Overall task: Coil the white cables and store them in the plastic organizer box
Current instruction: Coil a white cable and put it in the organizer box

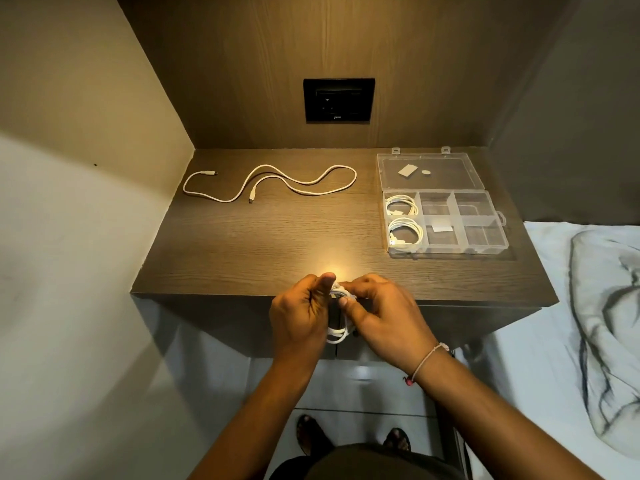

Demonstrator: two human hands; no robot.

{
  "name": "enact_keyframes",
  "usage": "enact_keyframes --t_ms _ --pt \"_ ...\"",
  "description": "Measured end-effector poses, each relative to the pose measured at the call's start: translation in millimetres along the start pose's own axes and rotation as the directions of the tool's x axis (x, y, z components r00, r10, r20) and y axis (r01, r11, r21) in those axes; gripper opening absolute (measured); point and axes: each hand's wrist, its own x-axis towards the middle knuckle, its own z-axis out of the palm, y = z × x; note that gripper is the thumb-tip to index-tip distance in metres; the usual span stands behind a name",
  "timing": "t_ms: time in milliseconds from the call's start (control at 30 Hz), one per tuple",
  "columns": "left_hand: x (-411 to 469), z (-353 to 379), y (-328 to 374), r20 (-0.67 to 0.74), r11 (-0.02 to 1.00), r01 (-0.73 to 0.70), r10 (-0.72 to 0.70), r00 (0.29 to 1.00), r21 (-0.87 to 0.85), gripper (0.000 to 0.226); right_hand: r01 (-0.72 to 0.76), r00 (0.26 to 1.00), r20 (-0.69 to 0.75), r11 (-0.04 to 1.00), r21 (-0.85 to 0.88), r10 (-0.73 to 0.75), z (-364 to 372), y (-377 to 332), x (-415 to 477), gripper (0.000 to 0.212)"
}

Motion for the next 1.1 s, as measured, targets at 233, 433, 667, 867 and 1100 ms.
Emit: enact_keyframes --t_ms 233,433,667,867,1100 --pt "-4.4 5.6 0.9 -0.053 0.997 0.072 -0.072 0.996 0.011 0.075 0.104 0.995 0.047 0.928 -0.357 -0.094 1.4 -4.5 -2.0 0.046" --pt "-7.3 7.8 5.2 -0.044 0.997 0.065 -0.067 0.997 -0.046 0.072 0.127 0.99 -0.01 0.928 -0.35 -0.14 0.2 -0.6 5.5 0.021" --pt "-2.9 3.2 3.3 -0.113 0.996 -0.048 0.056 0.992 0.073 0.071 -0.069 0.986 0.157 0.992 0.108 0.052 0.4 -1.2 6.3 0.013" --pt "2.5 -6.6 2.1 -0.065 0.987 -0.116 0.123 0.99 0.107 0.065 -0.427 0.867 0.476 0.712 0.558 0.147 -8.9 -8.9 1.1 0.023" --pt "4.4 -9.5 -1.3 0.009 0.957 -0.29 0.289 0.957 0.031 0.047 -0.453 0.823 0.567 0.632 0.628 0.027 -17.4 3.6 -5.4 0.013"
